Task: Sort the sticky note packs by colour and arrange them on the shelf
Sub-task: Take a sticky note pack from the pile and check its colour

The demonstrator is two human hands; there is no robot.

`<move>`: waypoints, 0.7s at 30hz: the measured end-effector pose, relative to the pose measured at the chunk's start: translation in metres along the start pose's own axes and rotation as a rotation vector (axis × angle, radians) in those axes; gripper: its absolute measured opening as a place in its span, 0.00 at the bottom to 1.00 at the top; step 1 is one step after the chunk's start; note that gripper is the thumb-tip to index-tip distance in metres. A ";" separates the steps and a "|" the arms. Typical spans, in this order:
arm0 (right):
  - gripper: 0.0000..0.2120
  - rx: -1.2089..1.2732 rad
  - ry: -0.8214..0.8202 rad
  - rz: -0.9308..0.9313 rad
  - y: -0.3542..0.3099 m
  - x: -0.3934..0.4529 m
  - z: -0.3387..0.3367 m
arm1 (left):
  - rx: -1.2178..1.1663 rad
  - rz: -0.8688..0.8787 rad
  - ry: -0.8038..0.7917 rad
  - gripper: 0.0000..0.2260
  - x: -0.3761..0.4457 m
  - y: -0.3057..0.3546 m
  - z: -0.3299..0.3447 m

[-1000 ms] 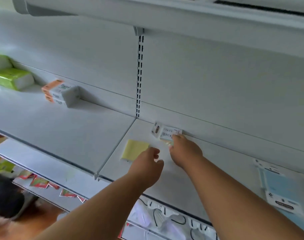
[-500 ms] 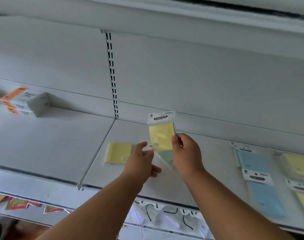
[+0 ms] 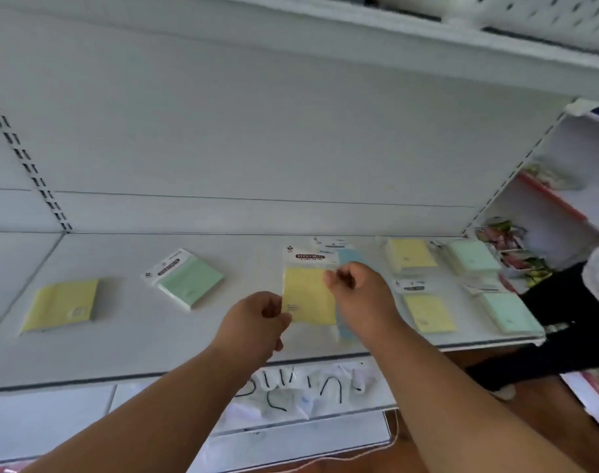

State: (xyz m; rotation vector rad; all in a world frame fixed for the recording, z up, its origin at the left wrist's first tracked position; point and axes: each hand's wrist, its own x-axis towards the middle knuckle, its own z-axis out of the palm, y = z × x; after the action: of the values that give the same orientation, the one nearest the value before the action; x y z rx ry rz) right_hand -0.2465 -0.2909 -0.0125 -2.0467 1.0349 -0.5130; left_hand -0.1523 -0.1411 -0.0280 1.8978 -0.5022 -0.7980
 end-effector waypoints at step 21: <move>0.11 -0.600 -0.095 -0.052 0.159 0.067 -0.160 | 0.770 0.011 0.172 0.13 0.009 0.088 0.252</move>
State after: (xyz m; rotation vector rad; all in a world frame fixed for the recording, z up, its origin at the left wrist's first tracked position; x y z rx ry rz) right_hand -0.3884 -0.4775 -0.0369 -2.5948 1.1778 -0.1282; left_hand -0.3261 -0.3435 -0.0286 2.6340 -0.7842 -0.4464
